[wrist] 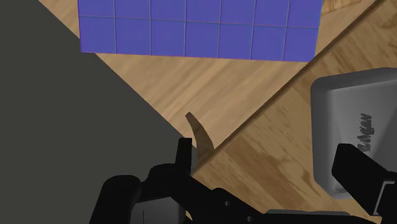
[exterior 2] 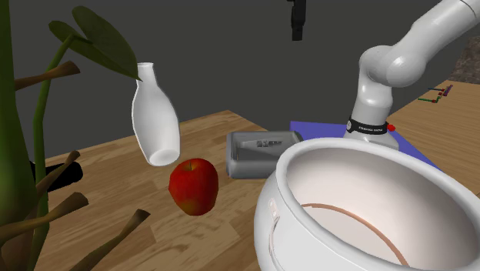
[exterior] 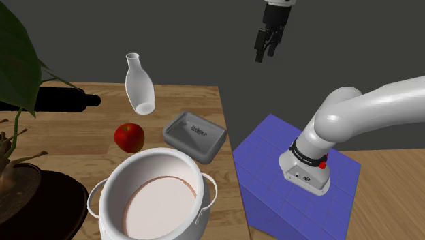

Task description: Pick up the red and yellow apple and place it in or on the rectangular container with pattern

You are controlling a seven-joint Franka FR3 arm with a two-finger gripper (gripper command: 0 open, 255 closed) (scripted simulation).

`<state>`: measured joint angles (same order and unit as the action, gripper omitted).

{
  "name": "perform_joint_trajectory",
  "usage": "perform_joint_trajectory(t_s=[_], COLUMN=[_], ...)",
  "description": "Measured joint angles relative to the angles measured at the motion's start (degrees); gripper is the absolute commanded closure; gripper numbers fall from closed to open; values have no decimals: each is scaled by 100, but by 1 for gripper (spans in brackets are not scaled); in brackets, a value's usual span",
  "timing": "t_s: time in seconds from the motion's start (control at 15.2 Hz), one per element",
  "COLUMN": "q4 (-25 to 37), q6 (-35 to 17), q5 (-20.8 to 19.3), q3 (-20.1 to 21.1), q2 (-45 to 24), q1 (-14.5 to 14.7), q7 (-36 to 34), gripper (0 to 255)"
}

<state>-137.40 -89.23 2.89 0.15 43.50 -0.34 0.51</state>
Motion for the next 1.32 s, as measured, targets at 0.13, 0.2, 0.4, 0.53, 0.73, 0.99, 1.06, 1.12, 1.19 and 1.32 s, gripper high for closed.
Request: perform_joint_trajectory(t_s=[0.13, 0.2, 0.4, 0.53, 0.73, 0.99, 1.06, 1.12, 1.19, 1.32], q4=[-7, 10, 89, 244, 364, 627, 775, 898, 1050, 1233], q6=[-48, -119, -354, -515, -794, -1176, -1249, -1304, -1401, -1563], q5=[44, 100, 316, 435, 594, 738, 750, 754, 741, 721], q3=[59, 136, 446, 646, 955, 1373, 1484, 1572, 1678, 1855], q2=[-37, -120, -406, -699, -1062, -1648, -1850, -2012, -2246, -2568], q1=[26, 59, 191, 265, 376, 504, 529, 549, 564, 610], q7=[-60, -138, -458, -665, -982, -1429, -1555, -1662, -1784, -2000], gripper=[0, 0, 0, 0, 0, 0, 0, 0, 0, 0])
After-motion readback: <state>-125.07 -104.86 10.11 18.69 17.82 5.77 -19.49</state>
